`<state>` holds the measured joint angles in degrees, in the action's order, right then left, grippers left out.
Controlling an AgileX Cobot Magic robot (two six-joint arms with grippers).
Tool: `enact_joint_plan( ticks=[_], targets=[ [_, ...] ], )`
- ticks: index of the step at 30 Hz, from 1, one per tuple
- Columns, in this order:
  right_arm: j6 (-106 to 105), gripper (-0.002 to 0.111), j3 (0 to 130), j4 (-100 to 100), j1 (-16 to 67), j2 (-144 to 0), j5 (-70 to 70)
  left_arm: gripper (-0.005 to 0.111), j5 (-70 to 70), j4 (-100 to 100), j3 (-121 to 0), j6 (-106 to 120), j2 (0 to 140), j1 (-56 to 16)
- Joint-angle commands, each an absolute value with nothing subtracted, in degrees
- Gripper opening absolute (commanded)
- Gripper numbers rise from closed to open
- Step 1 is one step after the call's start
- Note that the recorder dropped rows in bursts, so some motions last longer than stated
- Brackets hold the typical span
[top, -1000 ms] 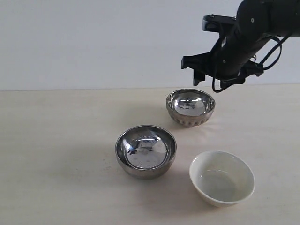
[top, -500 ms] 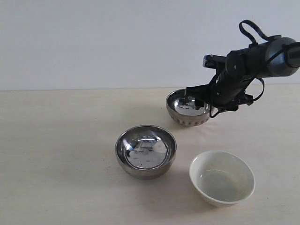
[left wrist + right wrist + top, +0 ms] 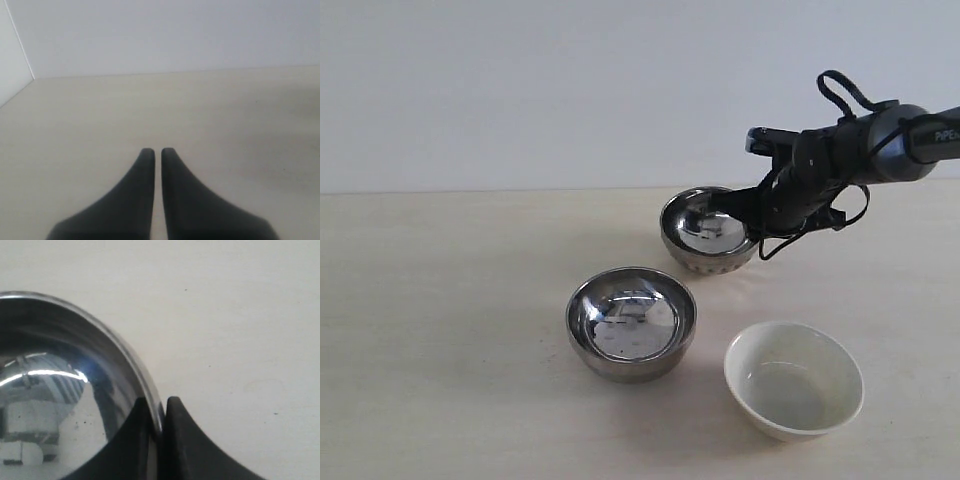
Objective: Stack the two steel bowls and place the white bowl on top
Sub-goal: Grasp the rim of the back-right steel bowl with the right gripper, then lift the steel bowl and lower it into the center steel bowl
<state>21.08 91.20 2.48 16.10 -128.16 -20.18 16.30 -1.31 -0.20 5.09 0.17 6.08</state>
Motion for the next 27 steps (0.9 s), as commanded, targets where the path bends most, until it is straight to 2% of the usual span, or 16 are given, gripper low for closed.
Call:
enact_joint_plan(
  ticks=[1,7,16,27],
  targets=[
    [20.04,0.000,91.41,1.19,15.84,-127.39,-19.44,0.004,16.33,-1.47,0.00,4.44,0.00,6.11],
    [15.41,0.000,91.41,-1.84,15.84,-121.02,-21.41,0.004,16.33,-1.47,0.00,4.44,0.00,6.11],
    [-2.54,0.000,91.41,-18.23,16.70,-114.02,-35.28,0.004,16.33,-1.47,0.00,4.44,0.00,6.11],
    [-4.02,0.000,91.16,-16.13,26.95,-113.25,-47.72,0.004,16.33,-1.47,0.00,4.44,0.00,6.11]
  ],
)
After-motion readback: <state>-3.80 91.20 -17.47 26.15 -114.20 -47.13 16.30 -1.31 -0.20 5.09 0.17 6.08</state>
